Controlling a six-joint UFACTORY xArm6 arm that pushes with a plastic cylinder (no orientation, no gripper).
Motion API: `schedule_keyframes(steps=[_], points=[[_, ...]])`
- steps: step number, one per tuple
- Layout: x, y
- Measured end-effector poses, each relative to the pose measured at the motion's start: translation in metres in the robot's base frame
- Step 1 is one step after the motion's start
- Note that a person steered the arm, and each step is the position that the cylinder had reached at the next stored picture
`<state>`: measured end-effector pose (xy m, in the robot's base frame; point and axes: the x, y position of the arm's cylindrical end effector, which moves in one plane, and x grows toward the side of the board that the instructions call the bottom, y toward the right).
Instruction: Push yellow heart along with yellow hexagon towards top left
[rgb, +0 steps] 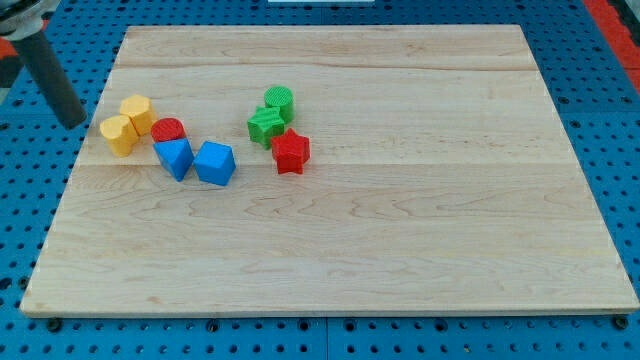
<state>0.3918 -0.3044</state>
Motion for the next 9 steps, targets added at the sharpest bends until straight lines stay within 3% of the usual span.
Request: schedule_keyframes(steps=[1, 2, 3, 5, 8, 9], points=[[0.060, 0.000], [0.086, 0.001], [0.080, 0.039], [0.053, 0.044], [0.063, 0.061], [0.049, 0.061]])
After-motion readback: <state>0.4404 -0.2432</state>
